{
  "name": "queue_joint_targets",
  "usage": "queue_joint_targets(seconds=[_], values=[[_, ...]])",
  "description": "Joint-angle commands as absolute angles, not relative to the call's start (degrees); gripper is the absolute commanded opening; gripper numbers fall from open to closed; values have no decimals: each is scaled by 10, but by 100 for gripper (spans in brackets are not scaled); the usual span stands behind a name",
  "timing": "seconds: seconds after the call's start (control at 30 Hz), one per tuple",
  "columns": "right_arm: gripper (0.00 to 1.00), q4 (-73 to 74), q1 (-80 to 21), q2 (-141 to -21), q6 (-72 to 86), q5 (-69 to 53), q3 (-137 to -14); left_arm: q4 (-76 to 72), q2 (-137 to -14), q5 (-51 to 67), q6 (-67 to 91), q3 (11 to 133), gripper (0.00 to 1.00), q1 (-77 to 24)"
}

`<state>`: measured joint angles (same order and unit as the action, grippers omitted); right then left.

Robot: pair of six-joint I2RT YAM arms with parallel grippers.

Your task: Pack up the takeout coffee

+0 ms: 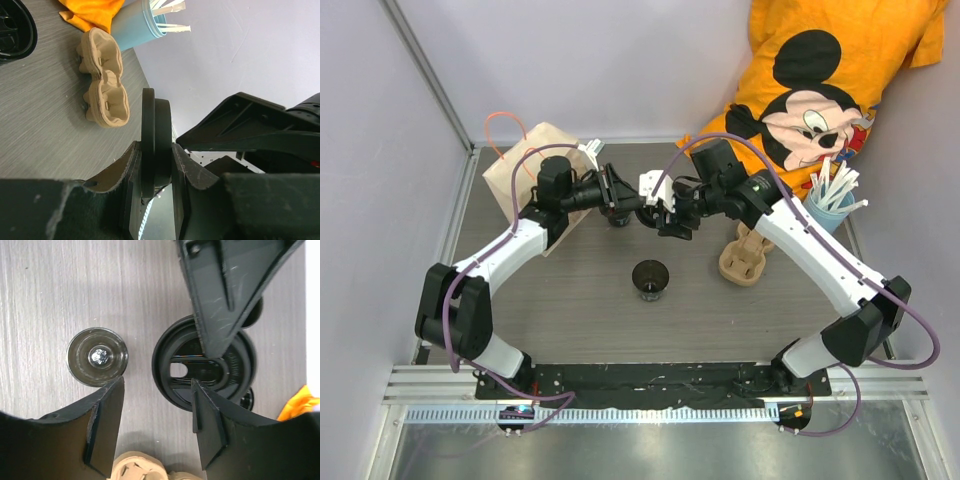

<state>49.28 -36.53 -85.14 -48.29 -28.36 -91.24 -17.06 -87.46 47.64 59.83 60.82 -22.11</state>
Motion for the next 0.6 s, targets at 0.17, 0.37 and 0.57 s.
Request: queue_joint_targets(seconds=[0.17,0.37,0.57], values=[[54,433,-367,-860,-468,-305,-897,-186,-856,488,601,614,11,-222],[48,418,-368,-869,-460,-301,-891,-189,-860,488,606,614,11,-223],[42,406,-374,-876,-455,-291,-881,-192,-862,488,607,615,11,-223]])
